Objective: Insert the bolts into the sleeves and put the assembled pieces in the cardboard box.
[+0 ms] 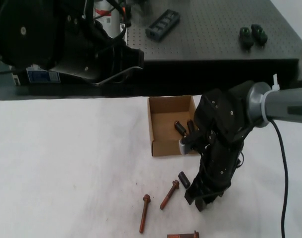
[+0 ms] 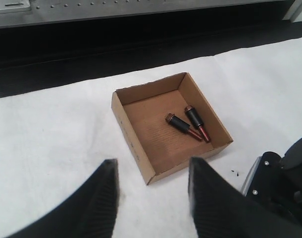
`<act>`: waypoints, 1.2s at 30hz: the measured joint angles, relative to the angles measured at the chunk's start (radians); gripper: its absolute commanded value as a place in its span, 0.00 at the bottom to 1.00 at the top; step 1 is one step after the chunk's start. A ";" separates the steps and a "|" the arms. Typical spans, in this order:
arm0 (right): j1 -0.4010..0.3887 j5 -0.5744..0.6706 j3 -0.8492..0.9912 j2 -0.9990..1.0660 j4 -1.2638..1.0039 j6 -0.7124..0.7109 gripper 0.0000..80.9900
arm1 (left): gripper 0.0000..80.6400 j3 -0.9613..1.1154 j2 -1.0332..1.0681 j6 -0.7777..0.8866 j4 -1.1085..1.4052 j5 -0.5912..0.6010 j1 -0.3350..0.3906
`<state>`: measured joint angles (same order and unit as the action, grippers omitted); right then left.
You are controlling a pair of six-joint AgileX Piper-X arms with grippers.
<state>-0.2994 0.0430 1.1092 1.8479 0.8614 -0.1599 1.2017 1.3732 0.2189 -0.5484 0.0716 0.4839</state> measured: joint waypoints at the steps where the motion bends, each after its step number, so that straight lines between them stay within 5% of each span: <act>1: 0.000 0.001 0.000 0.000 -0.006 0.000 0.41 | 0.42 0.000 0.000 0.000 0.000 0.000 0.000; 11: -0.003 0.003 0.000 0.000 -0.048 0.000 0.40 | 0.42 0.000 0.000 -0.005 0.000 0.000 0.000; 20: -0.006 0.003 0.000 0.000 -0.048 -0.009 0.10 | 0.42 0.000 0.000 -0.075 -0.026 0.021 0.000; 28: -0.006 0.003 0.000 0.000 -0.016 -0.025 0.34 | 0.42 0.000 0.000 -0.125 -0.061 0.071 0.000; 30: -0.006 0.003 0.000 0.000 -0.014 -0.024 0.27 | 0.42 0.000 0.002 -0.127 -0.061 0.081 0.000; 33: -0.008 -0.009 0.000 0.000 -0.014 -0.026 0.05 | 0.42 0.000 0.003 -0.132 -0.071 0.091 0.000; 36: -0.008 -0.010 0.000 0.000 -0.014 -0.045 0.03 | 0.42 0.000 0.003 -0.137 -0.082 0.093 0.000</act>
<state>-0.3077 0.0330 1.1092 1.8479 0.8479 -0.2049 1.2017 1.3758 0.0817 -0.6303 0.1642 0.4839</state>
